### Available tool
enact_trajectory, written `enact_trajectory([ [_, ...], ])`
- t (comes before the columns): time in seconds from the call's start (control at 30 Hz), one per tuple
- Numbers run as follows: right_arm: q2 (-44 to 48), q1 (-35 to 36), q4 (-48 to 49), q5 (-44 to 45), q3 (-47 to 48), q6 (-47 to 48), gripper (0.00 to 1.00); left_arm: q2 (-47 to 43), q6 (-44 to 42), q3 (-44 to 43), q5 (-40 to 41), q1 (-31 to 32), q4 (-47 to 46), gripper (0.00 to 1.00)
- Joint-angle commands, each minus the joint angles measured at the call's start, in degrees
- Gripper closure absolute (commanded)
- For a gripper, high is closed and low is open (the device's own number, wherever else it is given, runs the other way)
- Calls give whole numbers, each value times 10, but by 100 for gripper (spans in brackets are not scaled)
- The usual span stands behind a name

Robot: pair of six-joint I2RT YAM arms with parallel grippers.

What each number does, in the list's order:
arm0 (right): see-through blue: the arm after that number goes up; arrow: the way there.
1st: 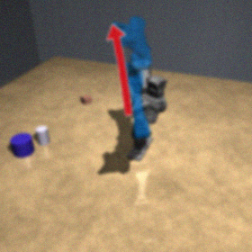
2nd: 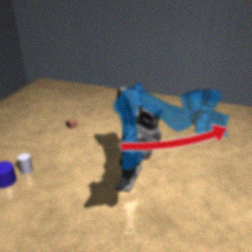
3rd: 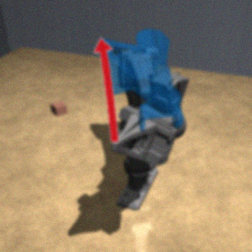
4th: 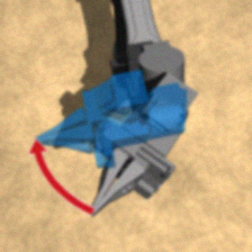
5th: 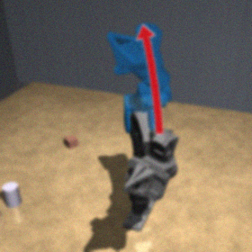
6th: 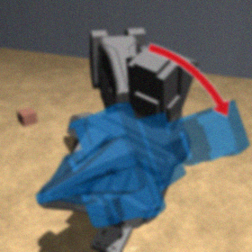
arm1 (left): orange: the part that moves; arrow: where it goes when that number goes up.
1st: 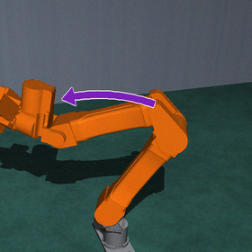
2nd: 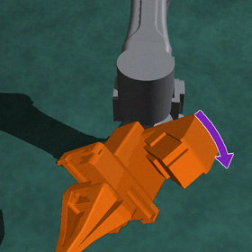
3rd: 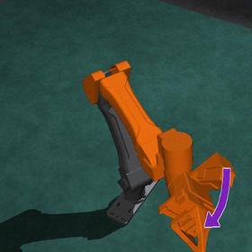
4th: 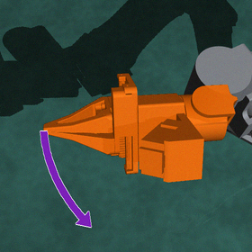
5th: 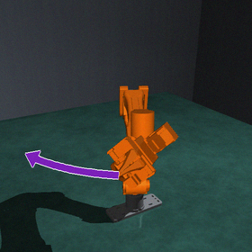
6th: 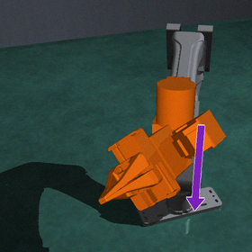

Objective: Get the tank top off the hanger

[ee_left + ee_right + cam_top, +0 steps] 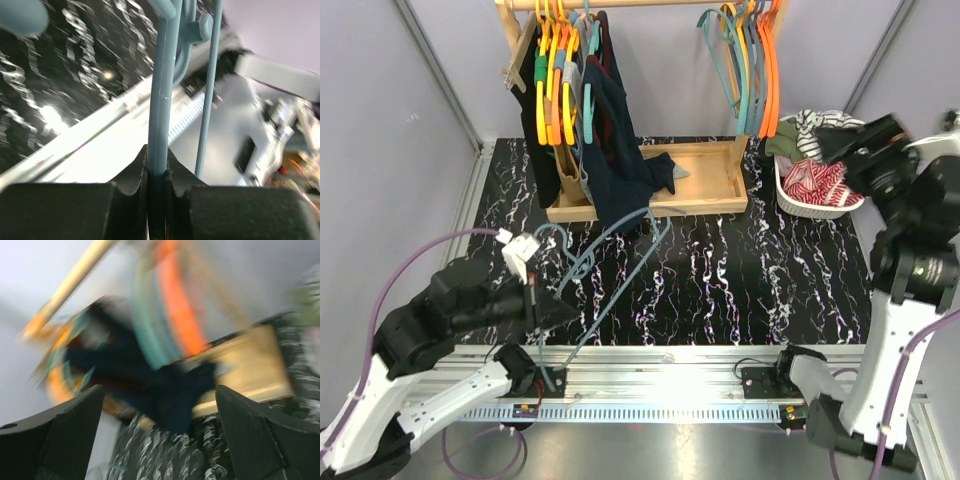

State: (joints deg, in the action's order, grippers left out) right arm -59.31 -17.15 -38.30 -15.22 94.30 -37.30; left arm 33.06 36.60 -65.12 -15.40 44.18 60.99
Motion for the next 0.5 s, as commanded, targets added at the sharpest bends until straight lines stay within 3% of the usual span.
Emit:
enact_trajectory([
  [0.0, 12, 51, 188, -363, -70, -50, 0, -36, 10, 2, -110, -2, -4, 100],
  [0.07, 7, 97, 267, -463, -88, -114, 0, -56, 16, 5, -132, -2, 11, 100],
  [0.13, 9, 143, 253, -529, -79, -107, 0, -69, 19, 12, -147, -2, 16, 100],
  [0.23, 22, 191, 109, -546, -72, -14, 0, -72, 20, 25, -191, -2, 12, 100],
  [0.47, 25, 312, -76, -571, -115, 118, 0, -36, -27, 18, -258, -2, 20, 100],
])
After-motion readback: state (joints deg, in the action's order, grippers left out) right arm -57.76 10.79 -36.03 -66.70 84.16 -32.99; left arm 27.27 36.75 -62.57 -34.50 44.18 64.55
